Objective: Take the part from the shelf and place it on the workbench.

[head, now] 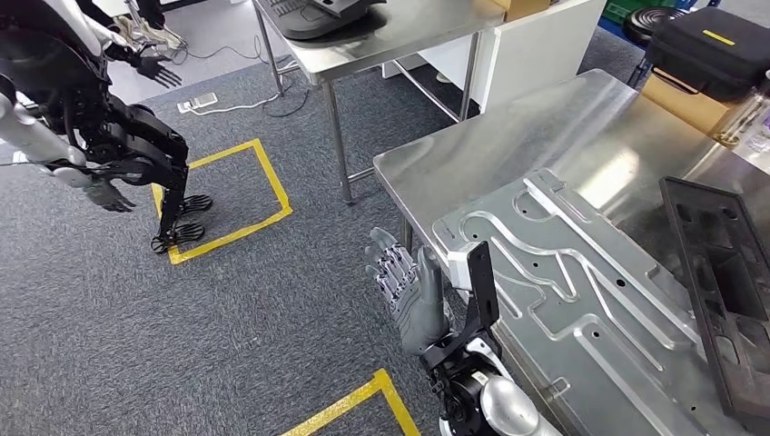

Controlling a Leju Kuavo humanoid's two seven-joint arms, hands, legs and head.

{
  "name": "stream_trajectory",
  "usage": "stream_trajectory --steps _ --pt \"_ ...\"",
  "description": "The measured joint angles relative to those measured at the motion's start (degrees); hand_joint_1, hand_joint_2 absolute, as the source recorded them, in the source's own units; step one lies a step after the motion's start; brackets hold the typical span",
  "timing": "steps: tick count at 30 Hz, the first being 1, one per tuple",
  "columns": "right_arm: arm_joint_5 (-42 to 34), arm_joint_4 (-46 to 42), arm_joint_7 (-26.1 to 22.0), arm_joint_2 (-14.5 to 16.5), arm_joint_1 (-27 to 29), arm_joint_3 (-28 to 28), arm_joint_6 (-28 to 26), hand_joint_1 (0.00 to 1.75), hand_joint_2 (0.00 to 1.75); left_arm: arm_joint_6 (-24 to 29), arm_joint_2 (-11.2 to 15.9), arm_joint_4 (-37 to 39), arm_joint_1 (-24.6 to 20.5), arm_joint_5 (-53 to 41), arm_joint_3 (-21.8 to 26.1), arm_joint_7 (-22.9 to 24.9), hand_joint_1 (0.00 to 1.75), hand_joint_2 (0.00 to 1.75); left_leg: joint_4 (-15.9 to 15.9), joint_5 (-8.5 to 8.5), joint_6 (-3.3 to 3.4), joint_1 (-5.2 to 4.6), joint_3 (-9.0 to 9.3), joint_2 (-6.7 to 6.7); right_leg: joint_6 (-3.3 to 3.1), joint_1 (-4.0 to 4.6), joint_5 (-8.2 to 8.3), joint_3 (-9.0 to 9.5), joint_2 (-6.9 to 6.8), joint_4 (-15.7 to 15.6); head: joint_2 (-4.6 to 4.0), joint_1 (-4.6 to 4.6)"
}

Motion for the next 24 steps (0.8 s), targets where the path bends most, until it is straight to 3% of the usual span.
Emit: stream_trajectory --steps 1,3,5,6,7,8,10,11,13,15,17,19,21,22,23,24 --pt "0.01 -0.01 0.01 0.07 -0.07 0.00 0.20 0.00 0.00 0.01 0.00 0.00 -0.01 0.01 0.00 0.04 0.00 0.00 1.38 -0.76 -0.28 -0.06 -0.64 1.50 -0.36 0.02 -0.02 0.15 -0.85 -0.07 0.00 -0.13" --pt "0.02 0.01 0.06 0.14 -0.06 0.00 0.60 0.00 0.00 0.09 -0.01 0.00 -0.20 0.03 -0.01 0.09 0.00 0.00 8.18 -4.04 -0.76 -0.23 -3.89 5.74 -0.89 0.24 -0.21 0.42 -2.64 -0.12 0.00 -0.36" --pt "0.10 0.03 0.20 0.14 0.05 0.00 0.89 0.00 0.00 0.26 -0.01 0.00 -0.46 0.10 0.00 0.16 0.00 0.00 16.82 -7.43 -0.98 -0.16 -8.41 7.51 -1.21 0.60 -0.46 0.56 -4.58 -0.11 0.00 -0.41" --pt "0.19 0.04 0.27 0.13 0.07 0.00 1.03 0.00 0.00 0.34 -0.01 0.00 -0.53 0.12 0.01 0.22 0.00 0.00 19.13 -7.95 -0.95 -0.16 -9.71 7.70 -1.30 0.74 -0.59 0.63 -5.45 -0.11 0.00 -0.42" --pt "0.29 0.05 0.33 0.13 0.06 0.00 1.18 0.00 0.00 0.38 -0.01 0.00 -0.52 0.14 0.01 0.28 0.00 0.00 18.91 -7.29 -0.81 -0.19 -9.70 7.76 -1.34 0.87 -0.72 0.74 -6.25 -0.11 0.00 -0.43" --pt "0.39 0.06 0.37 0.13 0.05 0.00 1.31 0.00 0.00 0.40 0.00 0.00 -0.46 0.15 0.01 0.34 0.00 0.00 16.27 -5.66 -0.57 -0.26 -8.43 7.95 -1.36 0.98 -0.87 0.91 -6.94 -0.11 0.00 -0.43" --pt "0.50 0.06 0.44 0.19 0.02 0.00 1.56 0.00 0.00 0.43 0.01 0.00 -0.39 0.15 -0.01 0.36 0.00 0.00 6.56 -1.44 0.40 -0.89 -3.52 9.97 -1.30 1.17 -1.21 1.39 -8.14 -0.14 0.00 -0.42" --pt "0.53 0.08 0.50 0.24 0.01 0.01 1.74 0.00 0.00 0.46 0.01 0.00 -0.41 0.15 -0.01 0.36 0.00 0.00 2.77 -0.13 0.90 -1.33 -1.61 11.12 -1.19 1.25 -1.37 1.59 -8.61 -0.19 0.00 -0.39" --pt "0.65 0.16 0.66 0.33 0.04 0.09 2.16 0.00 0.00 0.52 -0.01 0.00 -0.48 0.15 -0.01 0.35 0.00 0.00 -0.23 0.47 1.56 -2.06 -0.29 12.28 -0.78 1.29 -1.64 1.86 -9.46 -0.31 0.00 -0.36" --pt "0.83 0.24 0.78 0.45 0.05 0.31 2.52 0.00 0.00 0.57 0.02 0.00 -0.41 0.15 -0.01 0.35 0.00 0.00 -0.59 0.64 1.85 -2.05 -0.19 11.13 -0.24 1.36 -1.86 2.15 -10.38 -0.60 0.00 -0.35" --pt "0.95 0.34 0.82 0.54 -0.01 0.56 2.83 0.00 0.00 0.64 0.02 0.00 -0.29 0.16 -0.01 0.41 0.00 0.00 -1.53 1.15 2.22 -1.59 0.54 9.78 0.20 1.33 -3.02 2.06 -8.79 0.71 0.00 -0.26" --pt "0.99 0.49 0.95 0.51 0.05 0.75 3.11 0.00 0.00 0.72 -0.07 0.00 -0.40 0.17 -0.02 0.46 0.00 0.00 -2.07 1.48 2.53 -1.19 1.15 8.34 0.44 1.18 -6.20 -0.54 -5.37 6.94 0.00 -0.13" --pt "1.02 0.74 1.21 0.40 0.21 0.91 3.29 0.00 0.00 0.72 -0.14 0.00 -0.51 0.16 -0.04 0.47 0.00 0.00 -2.05 1.46 2.65 -1.08 1.22 6.65 0.61 1.11 -9.06 -5.02 -3.88 14.98 0.00 -0.07" --pt "1.03 0.87 1.31 0.35 0.26 0.96 3.35 0.00 0.00 0.71 -0.16 0.00 -0.48 0.16 -0.07 0.47 0.00 0.00 -2.01 1.42 2.62 -1.01 1.26 5.76 0.72 1.05 -8.85 -6.30 -3.77 16.49 0.00 -0.06" --pt "1.07 0.97 1.38 0.33 0.27 1.02 3.41 0.00 0.00 0.71 -0.16 0.00 -0.42 0.15 -0.11 0.47 0.00 0.00 -1.96 1.36 2.53 -0.91 1.33 4.87 0.85 0.94 -7.66 -6.63 -3.71 16.06 0.00 -0.06" --pt "1.12 1.02 1.44 0.33 0.26 1.10 3.50 0.00 0.00 0.72 -0.16 0.00 -0.38 0.15 -0.17 0.47 0.00 0.00 -1.83 1.23 2.35 -0.75 1.44 3.97 1.04 0.74 -5.28 -5.50 -3.45 12.82 0.00 -0.06"
